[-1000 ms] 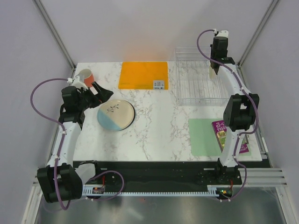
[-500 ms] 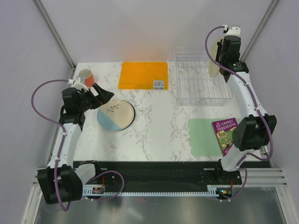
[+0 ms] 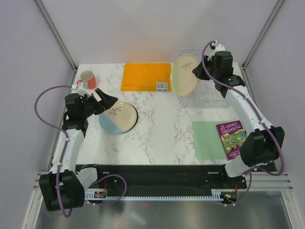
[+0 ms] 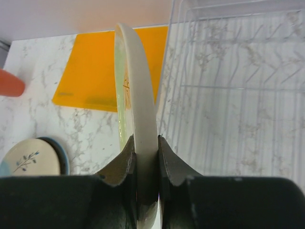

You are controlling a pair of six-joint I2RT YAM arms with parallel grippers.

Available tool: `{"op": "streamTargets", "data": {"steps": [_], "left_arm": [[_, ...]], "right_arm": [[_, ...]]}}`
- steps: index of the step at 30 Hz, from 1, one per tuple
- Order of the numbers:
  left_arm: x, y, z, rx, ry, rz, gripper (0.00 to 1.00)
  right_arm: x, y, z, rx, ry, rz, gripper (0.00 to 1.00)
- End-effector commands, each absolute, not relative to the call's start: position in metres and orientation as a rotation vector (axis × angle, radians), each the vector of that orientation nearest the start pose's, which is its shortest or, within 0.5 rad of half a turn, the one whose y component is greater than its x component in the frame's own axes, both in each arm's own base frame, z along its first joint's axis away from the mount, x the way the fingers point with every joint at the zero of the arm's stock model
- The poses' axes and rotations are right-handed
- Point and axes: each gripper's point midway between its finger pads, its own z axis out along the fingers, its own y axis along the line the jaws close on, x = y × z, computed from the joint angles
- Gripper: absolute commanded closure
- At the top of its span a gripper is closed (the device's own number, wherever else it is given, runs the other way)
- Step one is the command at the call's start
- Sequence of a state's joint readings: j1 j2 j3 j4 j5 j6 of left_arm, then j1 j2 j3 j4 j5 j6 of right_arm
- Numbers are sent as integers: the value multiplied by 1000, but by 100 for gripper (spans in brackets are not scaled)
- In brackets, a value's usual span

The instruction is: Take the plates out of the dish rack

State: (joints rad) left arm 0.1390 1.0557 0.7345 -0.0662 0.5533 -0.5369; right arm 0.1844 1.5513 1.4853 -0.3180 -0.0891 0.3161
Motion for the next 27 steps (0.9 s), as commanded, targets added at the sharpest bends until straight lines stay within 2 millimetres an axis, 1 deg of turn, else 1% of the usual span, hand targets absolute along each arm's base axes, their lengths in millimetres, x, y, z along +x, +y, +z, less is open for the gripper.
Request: {"op": "streamTargets", "data": {"steps": [1, 2, 3, 6, 10, 11, 15, 16, 17, 21, 24, 26, 27], "left_arm": [[332, -68, 226, -278, 1887, -830, 0], [332, -69, 224, -281, 1891, -835, 0], [334, -69, 230, -270, 1864, -838, 0], [334, -71, 230, -267, 1857, -853, 0], [335, -71, 233, -262, 1844, -856, 0], [335, -71, 234, -260, 1839, -858, 0], [333, -71, 236, -265, 1824, -862, 0], [333, -70, 233, -275, 1826, -858, 0], [334, -70, 236, -277, 1810, -862, 0], [335, -71, 236, -286, 1779, -882, 0], [337, -71, 234, -297, 1773, -888, 0], [338, -71, 228, -310, 1782, -893, 0], [339, -71, 229, -304, 1773, -898, 0]], "right_arm": [[456, 148, 382, 46, 1689, 691, 100], [453, 156, 380, 38, 1700, 731, 100], [451, 163, 378, 28, 1704, 750, 100], [445, 177, 371, 17, 1709, 802, 100], [441, 192, 359, 3, 1737, 851, 100], [439, 196, 359, -5, 1737, 860, 100], [436, 206, 349, -13, 1760, 893, 100], [434, 206, 348, -12, 1765, 902, 100], [435, 209, 351, -18, 1745, 912, 100], [433, 212, 347, -13, 1749, 937, 100], [429, 219, 345, -2, 1741, 1002, 100], [425, 225, 342, 9, 1734, 1061, 100], [424, 226, 342, 14, 1731, 1082, 100]]}}
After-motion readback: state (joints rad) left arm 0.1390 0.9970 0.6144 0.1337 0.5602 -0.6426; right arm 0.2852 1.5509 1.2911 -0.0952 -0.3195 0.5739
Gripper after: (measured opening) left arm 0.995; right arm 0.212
